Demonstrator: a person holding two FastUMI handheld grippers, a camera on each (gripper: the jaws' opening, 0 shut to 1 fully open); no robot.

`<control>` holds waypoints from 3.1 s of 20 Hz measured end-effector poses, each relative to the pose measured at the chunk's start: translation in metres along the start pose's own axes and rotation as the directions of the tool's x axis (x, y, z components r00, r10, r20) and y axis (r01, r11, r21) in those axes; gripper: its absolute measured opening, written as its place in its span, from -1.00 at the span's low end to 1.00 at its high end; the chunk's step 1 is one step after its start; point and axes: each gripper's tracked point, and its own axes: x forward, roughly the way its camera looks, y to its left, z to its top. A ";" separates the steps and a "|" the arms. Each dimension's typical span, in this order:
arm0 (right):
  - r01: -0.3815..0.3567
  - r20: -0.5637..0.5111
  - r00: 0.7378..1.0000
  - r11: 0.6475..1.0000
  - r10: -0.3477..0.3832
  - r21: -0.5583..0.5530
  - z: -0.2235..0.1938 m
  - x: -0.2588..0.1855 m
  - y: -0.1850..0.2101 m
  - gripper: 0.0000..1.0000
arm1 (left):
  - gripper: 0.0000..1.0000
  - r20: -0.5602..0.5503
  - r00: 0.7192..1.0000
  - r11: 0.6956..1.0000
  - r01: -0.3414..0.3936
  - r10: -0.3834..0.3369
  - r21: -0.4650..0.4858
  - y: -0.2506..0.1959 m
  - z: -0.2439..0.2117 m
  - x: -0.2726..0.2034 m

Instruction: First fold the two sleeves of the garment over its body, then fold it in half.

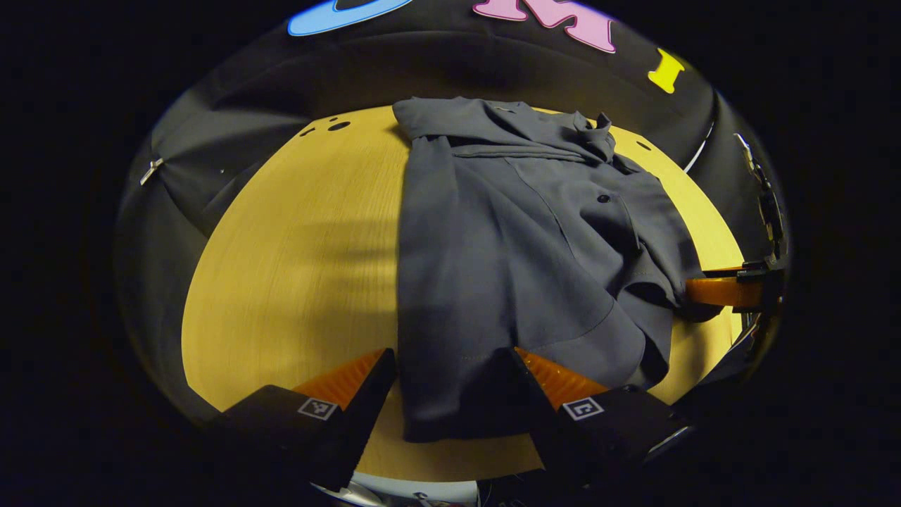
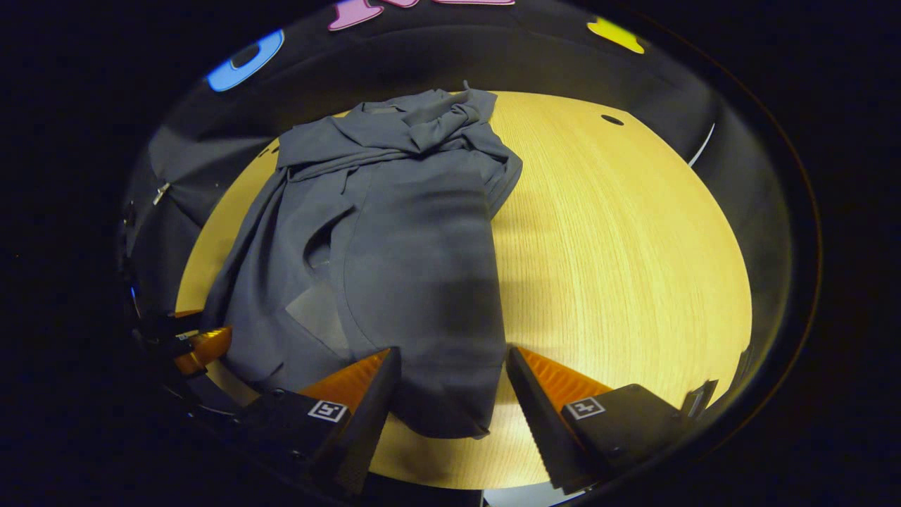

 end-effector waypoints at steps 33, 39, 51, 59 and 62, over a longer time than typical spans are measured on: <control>-0.118 0.281 0.954 0.993 0.107 0.023 0.175 -0.034 0.025 -0.84 | -0.89 0.256 0.946 0.951 0.249 -0.199 -0.182 -0.024 0.168 -0.067; -0.138 0.355 0.926 0.990 0.126 0.011 0.240 -0.029 0.026 -0.86 | -0.89 0.350 0.918 0.949 0.260 -0.185 -0.180 -0.011 0.242 -0.066; -0.133 0.551 0.830 0.990 0.086 0.045 0.413 0.008 0.012 -0.86 | -0.89 0.528 0.839 0.951 0.257 -0.130 -0.174 0.020 0.424 0.002; -0.100 0.595 0.803 0.990 0.022 0.098 0.471 0.094 0.000 -0.86 | -0.89 0.547 0.832 0.951 0.235 -0.090 -0.200 0.047 0.477 0.103; -0.070 0.574 0.819 0.993 0.004 0.091 0.465 0.121 -0.003 -0.86 | -0.84 0.526 0.848 0.954 0.208 -0.065 -0.218 0.052 0.475 0.135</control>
